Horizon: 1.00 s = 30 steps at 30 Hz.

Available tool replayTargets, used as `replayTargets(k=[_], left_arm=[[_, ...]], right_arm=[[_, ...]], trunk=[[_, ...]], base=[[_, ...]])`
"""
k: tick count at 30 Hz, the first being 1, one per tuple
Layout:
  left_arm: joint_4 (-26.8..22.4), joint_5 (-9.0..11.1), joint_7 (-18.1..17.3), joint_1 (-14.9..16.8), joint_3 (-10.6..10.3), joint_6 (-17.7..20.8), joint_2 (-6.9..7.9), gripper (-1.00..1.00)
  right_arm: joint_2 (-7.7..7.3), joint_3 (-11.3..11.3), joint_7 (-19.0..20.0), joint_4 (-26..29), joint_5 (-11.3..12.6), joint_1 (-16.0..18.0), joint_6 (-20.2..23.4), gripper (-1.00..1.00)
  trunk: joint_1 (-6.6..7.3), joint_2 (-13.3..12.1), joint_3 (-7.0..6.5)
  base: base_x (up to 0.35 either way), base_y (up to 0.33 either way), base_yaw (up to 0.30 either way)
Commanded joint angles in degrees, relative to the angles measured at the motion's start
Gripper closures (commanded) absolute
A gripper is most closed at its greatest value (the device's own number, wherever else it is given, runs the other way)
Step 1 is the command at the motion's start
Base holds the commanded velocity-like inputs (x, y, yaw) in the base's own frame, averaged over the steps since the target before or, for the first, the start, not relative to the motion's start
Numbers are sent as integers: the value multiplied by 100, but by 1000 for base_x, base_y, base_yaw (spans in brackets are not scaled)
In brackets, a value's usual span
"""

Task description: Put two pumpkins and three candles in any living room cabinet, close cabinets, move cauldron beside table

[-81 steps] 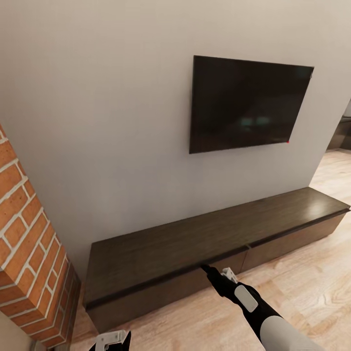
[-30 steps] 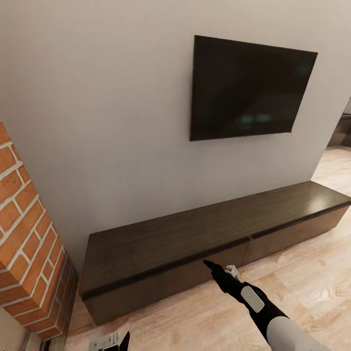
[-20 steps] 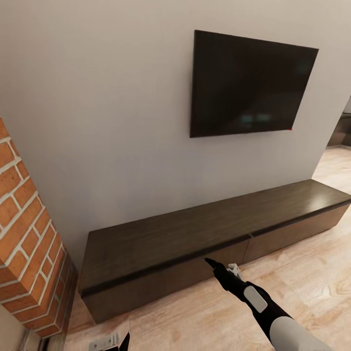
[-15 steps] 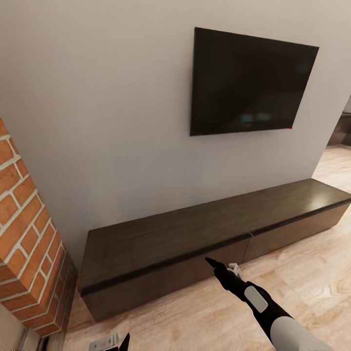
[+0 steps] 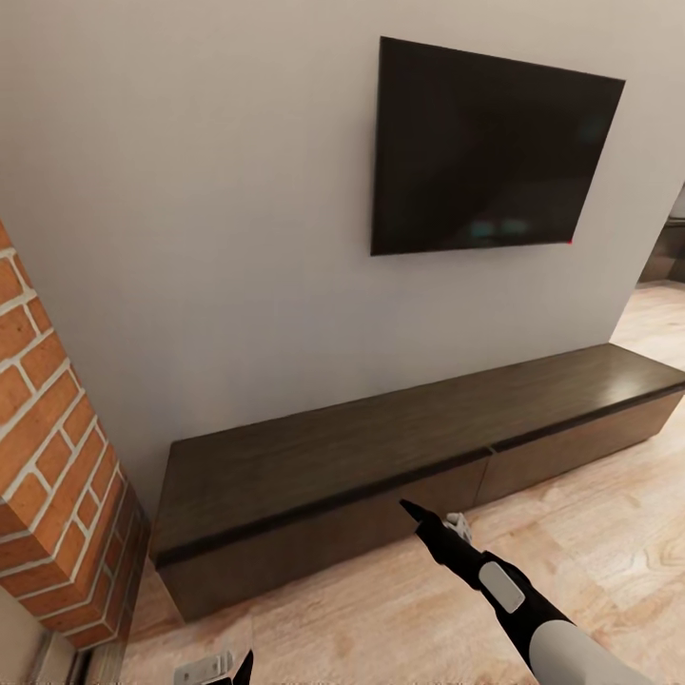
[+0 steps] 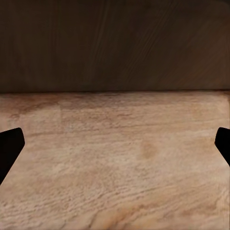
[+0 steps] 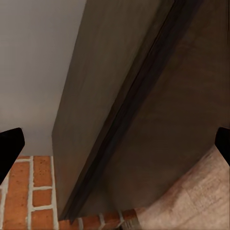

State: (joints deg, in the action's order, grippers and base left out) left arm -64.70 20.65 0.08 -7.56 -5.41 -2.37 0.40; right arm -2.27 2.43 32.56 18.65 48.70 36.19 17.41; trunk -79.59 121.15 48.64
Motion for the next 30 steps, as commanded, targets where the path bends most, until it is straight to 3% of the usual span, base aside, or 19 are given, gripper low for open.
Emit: replayTargets(k=[1,7,10,15,24,28,30], left_arm=[[-1,60,1,0,-12,-17,4,-100],[1,58,1,0,-12,-19,4,-100],[14,56,1,0,-12,-21,4,-100],[25,55,1,0,-12,-25,4,-100],[-5,79,16,0,-12,-9,4,-100],[-556,118,24,-4,4,288,9,-100],[-1100,111,59,-6,11,808,4,-100]], right_arm=[[-1,26,16,-7,37,2,55,-100],[6,32,24,-35,42,2,36,-100],[19,64,18,-86,43,2,-179,-100],[25,550,32,-279,44,2,-471,-100],[40,699,39,-325,39,2,-533,-100],[57,669,45,-320,32,2,-536,-100],[63,657,42,-319,25,2,-536,-100]], trunk=[[-22,43,22],[-154,284,130],[-220,404,184],[-330,605,274],[-527,966,435],[-615,1126,507],[-637,1166,525]], base=[[0,0,0],[0,0,0],[0,0,0],[0,0,0],[0,0,0],[0,0,0],[0,0,0]])
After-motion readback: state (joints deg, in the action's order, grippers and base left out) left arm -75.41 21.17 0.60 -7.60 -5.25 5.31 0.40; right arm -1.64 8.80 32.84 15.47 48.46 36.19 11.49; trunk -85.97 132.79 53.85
